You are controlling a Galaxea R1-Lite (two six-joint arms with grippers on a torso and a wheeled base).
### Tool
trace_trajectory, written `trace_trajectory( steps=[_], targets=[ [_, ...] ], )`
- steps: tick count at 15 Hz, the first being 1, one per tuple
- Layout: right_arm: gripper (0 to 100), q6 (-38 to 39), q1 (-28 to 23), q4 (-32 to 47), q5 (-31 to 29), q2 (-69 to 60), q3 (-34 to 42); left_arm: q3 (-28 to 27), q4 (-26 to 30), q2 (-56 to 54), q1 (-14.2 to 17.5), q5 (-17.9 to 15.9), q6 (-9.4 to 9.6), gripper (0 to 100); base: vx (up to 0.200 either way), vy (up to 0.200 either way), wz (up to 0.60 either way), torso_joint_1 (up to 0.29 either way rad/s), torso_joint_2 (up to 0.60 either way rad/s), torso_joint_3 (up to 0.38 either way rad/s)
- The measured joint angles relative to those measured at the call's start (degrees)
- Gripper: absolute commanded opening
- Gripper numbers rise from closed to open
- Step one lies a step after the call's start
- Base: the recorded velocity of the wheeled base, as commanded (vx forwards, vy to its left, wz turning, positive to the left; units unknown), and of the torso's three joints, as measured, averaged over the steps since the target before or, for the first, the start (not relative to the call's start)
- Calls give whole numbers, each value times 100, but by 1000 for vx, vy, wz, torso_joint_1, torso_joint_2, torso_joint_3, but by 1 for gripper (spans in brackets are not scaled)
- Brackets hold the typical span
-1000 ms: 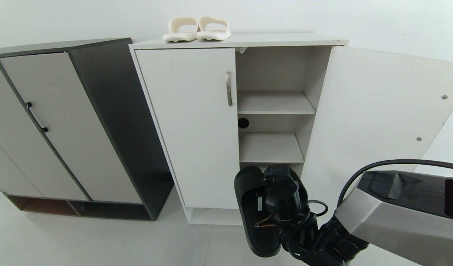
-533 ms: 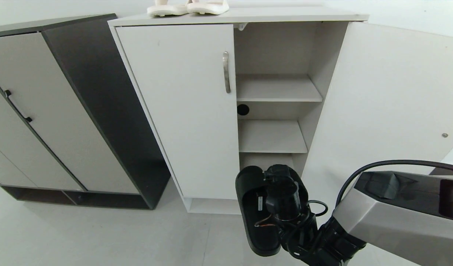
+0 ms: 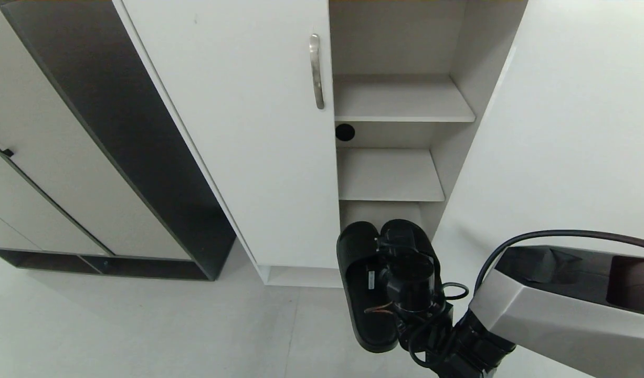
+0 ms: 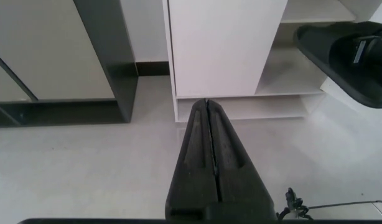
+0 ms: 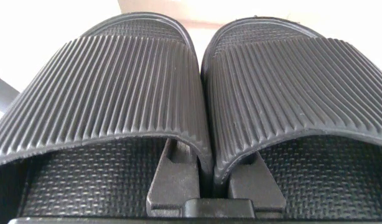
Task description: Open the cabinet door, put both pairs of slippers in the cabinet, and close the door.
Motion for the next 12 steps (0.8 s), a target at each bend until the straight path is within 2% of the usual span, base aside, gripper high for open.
trace_trajectory(
  steps=[4, 12],
  targets=[
    [0, -663, -80, -773, -46, -123, 6, 0, 0, 0, 0, 0, -9, 0, 0, 0, 0, 3, 2, -96],
    [0, -847, -162, -734, -29, -658, 122, 0, 0, 0, 0, 0, 0, 0, 0, 0, 0, 0, 0, 0]
  ],
)
